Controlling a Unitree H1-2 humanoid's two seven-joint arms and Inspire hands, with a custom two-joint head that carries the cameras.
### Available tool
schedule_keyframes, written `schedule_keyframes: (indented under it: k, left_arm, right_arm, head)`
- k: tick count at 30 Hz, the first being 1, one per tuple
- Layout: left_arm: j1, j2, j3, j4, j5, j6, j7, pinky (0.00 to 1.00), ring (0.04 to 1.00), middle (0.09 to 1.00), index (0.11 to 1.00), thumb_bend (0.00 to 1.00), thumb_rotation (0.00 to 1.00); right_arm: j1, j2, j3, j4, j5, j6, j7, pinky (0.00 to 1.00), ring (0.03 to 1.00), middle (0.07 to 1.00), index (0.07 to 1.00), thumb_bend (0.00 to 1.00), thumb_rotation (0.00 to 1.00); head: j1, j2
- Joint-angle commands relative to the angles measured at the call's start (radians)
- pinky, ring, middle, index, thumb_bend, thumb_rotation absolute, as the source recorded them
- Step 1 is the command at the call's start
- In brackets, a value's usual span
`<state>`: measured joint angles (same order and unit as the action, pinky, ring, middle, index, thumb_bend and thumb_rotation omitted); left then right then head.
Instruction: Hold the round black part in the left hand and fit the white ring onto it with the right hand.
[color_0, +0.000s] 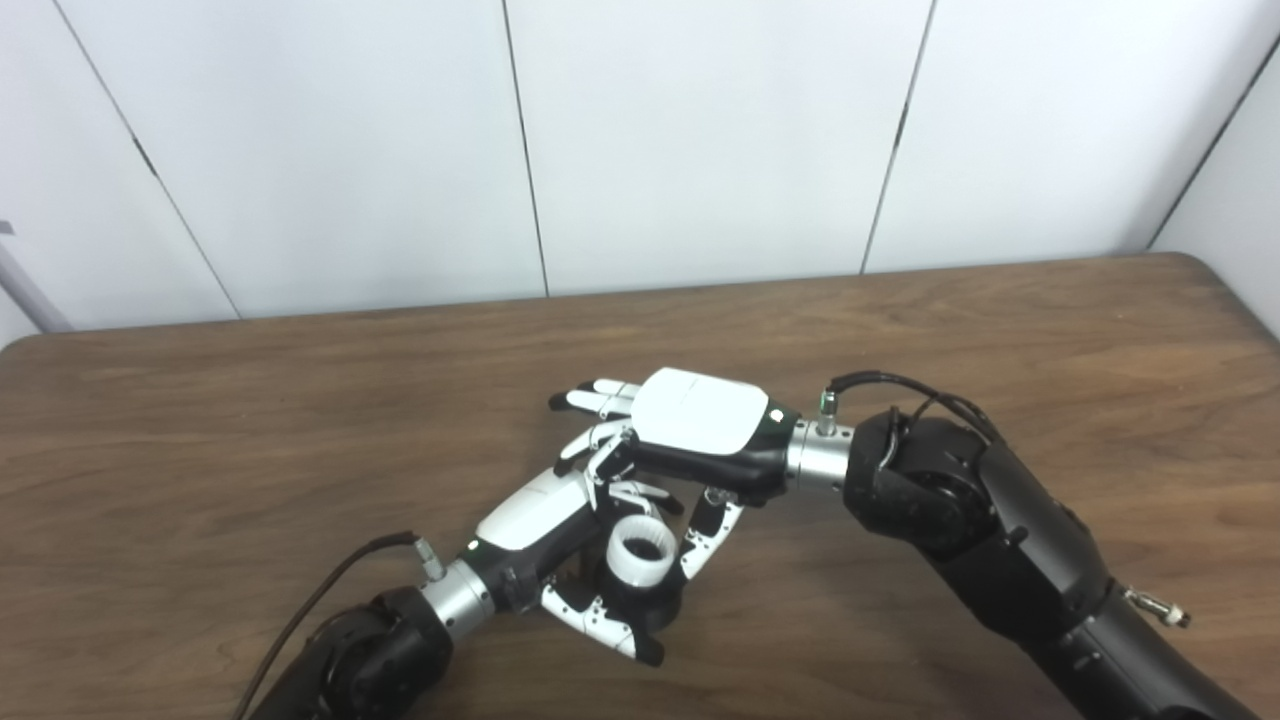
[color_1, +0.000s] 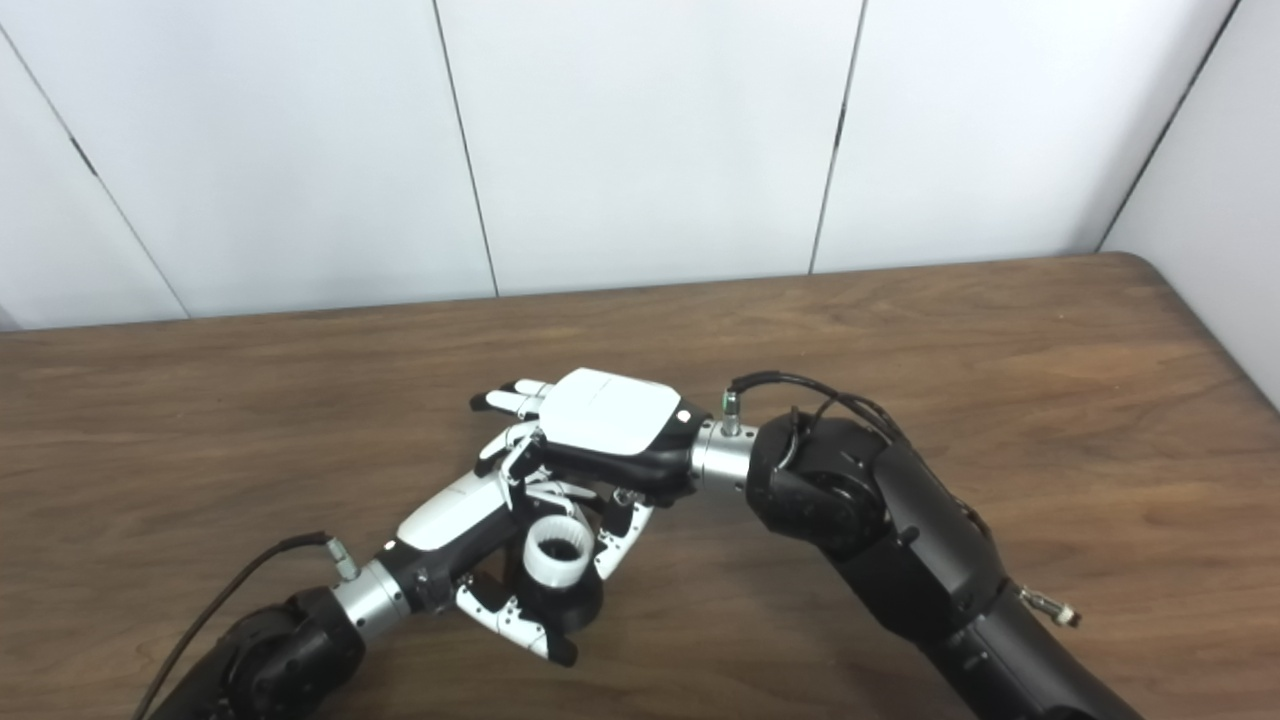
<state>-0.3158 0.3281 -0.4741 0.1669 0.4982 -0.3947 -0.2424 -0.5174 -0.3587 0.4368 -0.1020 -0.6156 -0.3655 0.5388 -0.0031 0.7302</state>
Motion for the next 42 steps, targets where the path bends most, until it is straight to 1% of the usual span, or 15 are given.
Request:
schedule_keyframes:
  k: [1,7,11,19,25,29,39,42]
  left_arm:
    - [-0.004,0.000,-0.016,-0.020,0.028,0.002,-0.035,1.00,0.989,0.778,0.480,0.52,0.06]
    - [-0.004,-0.002,-0.012,-0.025,0.038,0.013,-0.033,1.00,0.984,0.768,0.481,0.52,0.06]
    - [-0.001,-0.005,-0.011,-0.028,0.030,0.023,-0.039,1.00,0.985,0.765,0.481,0.52,0.06]
    - [0.000,-0.014,-0.011,-0.026,0.016,0.028,-0.043,1.00,0.997,0.779,0.480,0.52,0.06]
    - [0.003,-0.013,-0.011,-0.042,0.009,0.033,-0.053,1.00,1.000,0.798,0.480,0.52,0.06]
    - [0.006,-0.013,-0.006,-0.049,0.008,0.028,-0.058,1.00,1.000,0.796,0.480,0.52,0.06]
    - [0.006,-0.017,-0.002,-0.035,0.017,-0.002,-0.041,1.00,0.977,0.761,0.479,0.52,0.07]
    - [0.006,-0.018,-0.001,-0.043,0.012,0.011,-0.052,1.00,0.981,0.767,0.480,0.52,0.06]
  right_arm:
    - [-0.025,0.001,0.004,-0.031,0.010,-0.022,-0.006,1.00,1.000,0.798,0.482,0.52,0.14]
    - [-0.019,-0.010,0.012,-0.068,0.015,-0.001,0.026,1.00,1.000,0.803,0.482,0.52,0.14]
    - [-0.014,-0.016,0.012,-0.076,0.030,-0.002,0.035,1.00,1.000,0.799,0.481,0.52,0.14]
    - [-0.009,-0.026,0.012,-0.075,0.043,-0.015,0.036,1.00,1.000,0.794,0.481,0.52,0.14]
    - [-0.004,-0.031,0.015,-0.065,0.050,-0.021,0.031,1.00,0.999,0.789,0.481,0.52,0.13]
    - [-0.005,-0.034,0.014,-0.055,0.048,-0.022,0.028,1.00,1.000,0.798,0.482,0.52,0.13]
    - [-0.016,-0.039,0.006,-0.058,0.033,-0.003,0.034,1.00,1.000,0.803,0.482,0.52,0.14]
    - [-0.016,-0.041,0.007,-0.062,0.032,0.002,0.039,1.00,1.000,0.804,0.482,0.52,0.14]
  head:
    - [-0.001,0.004]
    - [-0.001,0.008]
    - [-0.001,0.010]
    - [-0.002,0.010]
    - [0.002,0.012]
    - [0.006,0.014]
    - [0.004,0.014]
    - [0.007,0.014]
